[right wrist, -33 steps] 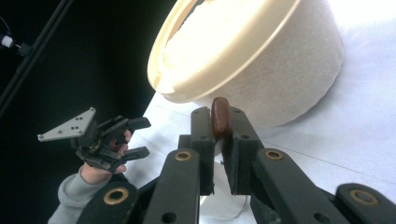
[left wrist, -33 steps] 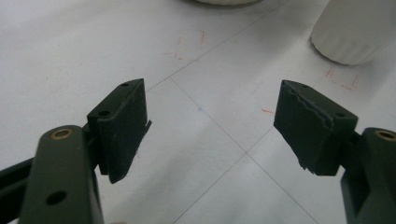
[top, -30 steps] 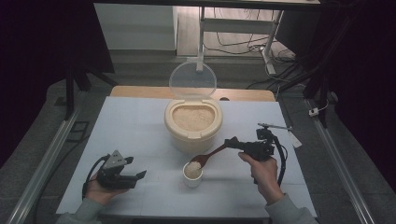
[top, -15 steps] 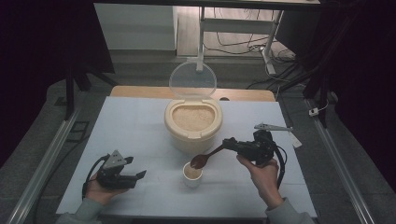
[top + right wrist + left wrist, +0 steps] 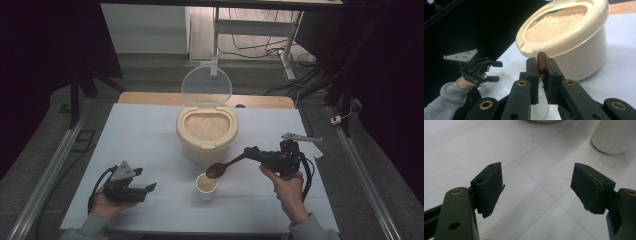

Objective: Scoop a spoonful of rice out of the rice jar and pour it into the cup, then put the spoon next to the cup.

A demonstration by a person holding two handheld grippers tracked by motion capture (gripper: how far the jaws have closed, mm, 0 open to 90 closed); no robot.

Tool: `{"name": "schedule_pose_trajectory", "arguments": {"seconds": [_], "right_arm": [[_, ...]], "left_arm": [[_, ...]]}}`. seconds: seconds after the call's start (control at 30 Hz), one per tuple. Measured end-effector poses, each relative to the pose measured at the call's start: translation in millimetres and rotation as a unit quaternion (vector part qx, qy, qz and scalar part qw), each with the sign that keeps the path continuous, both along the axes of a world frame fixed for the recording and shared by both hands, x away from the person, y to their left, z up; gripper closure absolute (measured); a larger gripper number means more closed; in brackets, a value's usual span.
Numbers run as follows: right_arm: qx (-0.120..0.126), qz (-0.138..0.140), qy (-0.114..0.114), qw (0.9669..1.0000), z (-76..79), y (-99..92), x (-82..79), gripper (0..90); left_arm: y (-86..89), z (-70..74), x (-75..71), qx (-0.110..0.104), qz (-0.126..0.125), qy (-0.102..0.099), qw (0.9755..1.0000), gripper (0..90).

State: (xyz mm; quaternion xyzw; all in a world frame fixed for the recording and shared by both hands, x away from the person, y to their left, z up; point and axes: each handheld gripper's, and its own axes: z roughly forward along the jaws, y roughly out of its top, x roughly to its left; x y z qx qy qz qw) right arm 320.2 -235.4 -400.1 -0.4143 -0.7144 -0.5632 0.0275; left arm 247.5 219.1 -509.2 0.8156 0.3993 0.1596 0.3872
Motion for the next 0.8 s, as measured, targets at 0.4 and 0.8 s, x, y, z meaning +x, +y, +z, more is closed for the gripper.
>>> {"name": "schedule_pose_trajectory", "arguments": {"seconds": [0.4,0.8], "right_arm": [[-0.001,-0.011,-0.010,0.9999,12.2,-33.3,-3.1,82.9],[-0.059,0.040,0.030,0.9970,7.4,-42.5,3.0,82.9]], "left_arm": [[-1.1,0.3,1.6,0.000,-0.001,-0.001,1.0000,25.3],[-1.6,-0.1,1.9,0.001,-0.002,0.001,1.0000,25.3]]}}
